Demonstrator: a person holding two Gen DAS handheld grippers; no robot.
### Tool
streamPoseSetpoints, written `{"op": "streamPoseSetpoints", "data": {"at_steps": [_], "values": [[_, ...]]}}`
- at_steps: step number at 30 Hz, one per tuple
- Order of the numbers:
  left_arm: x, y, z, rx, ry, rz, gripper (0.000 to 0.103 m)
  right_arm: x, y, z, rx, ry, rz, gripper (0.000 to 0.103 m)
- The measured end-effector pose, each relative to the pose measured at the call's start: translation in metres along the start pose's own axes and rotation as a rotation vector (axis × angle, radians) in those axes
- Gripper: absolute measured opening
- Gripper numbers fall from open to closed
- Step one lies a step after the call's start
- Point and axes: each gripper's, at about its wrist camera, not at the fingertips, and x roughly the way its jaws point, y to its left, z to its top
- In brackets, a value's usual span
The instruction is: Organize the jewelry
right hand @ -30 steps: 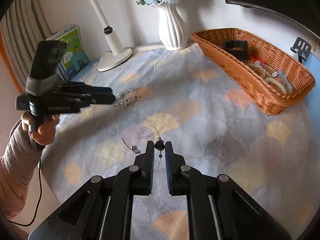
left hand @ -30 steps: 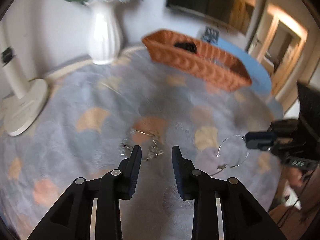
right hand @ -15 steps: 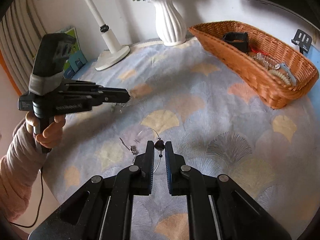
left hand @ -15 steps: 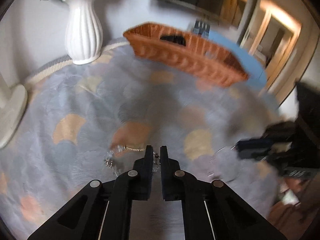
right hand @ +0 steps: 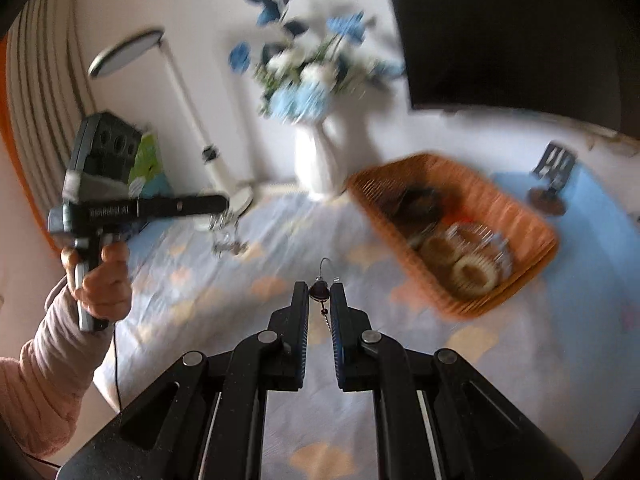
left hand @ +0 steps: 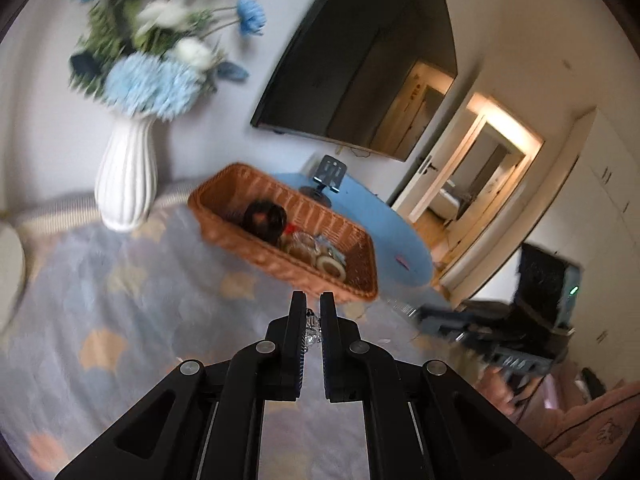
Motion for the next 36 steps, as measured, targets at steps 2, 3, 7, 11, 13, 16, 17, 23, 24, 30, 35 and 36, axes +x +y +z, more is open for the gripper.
{"op": "streamPoseSetpoints", "data": {"at_steps": [2, 3, 7, 11, 13, 16, 17, 23, 24, 30, 35, 36], "values": [[0.008, -0.004, 0.014, 0.003, 0.001, -0.002, 0.007, -0.009, -0.015, 0.018, 0.002, -0.036, -0.024, 0.012], [0.011, -0.004, 0.018, 0.007, -0.001, 0.002, 0.007, -0.012, -0.022, 0.026, 0.005, -0.046, -0.034, 0.012], [0.037, -0.008, 0.046, 0.012, -0.023, 0.021, 0.007, -0.005, -0.062, 0.063, 0.027, -0.068, -0.086, 0.012], [0.074, -0.009, 0.075, 0.012, -0.027, 0.039, 0.007, 0.028, -0.099, 0.091, 0.076, -0.034, -0.120, 0.012], [0.095, -0.005, 0.089, 0.007, -0.024, 0.081, 0.007, 0.049, -0.118, 0.102, 0.104, -0.012, -0.132, 0.012], [0.125, 0.004, 0.108, 0.015, -0.012, 0.155, 0.007, 0.087, -0.143, 0.118, 0.152, 0.025, -0.100, 0.012], [0.135, 0.006, 0.112, 0.025, -0.006, 0.192, 0.007, 0.098, -0.150, 0.121, 0.164, 0.038, -0.090, 0.012], [0.187, 0.029, 0.120, 0.053, 0.043, 0.308, 0.007, 0.160, -0.174, 0.125, 0.196, 0.138, -0.088, 0.012], [0.194, 0.033, 0.119, 0.044, 0.055, 0.304, 0.007, 0.167, -0.177, 0.124, 0.197, 0.153, -0.102, 0.012], [0.214, 0.036, 0.108, 0.050, 0.098, 0.303, 0.008, 0.174, -0.187, 0.111, 0.204, 0.210, -0.129, 0.014], [0.189, 0.020, 0.102, 0.036, 0.082, 0.264, 0.035, 0.136, -0.178, 0.110, 0.214, 0.167, -0.128, 0.025], [0.181, 0.016, 0.100, 0.038, 0.071, 0.262, 0.037, 0.127, -0.174, 0.111, 0.215, 0.150, -0.132, 0.032]]}}
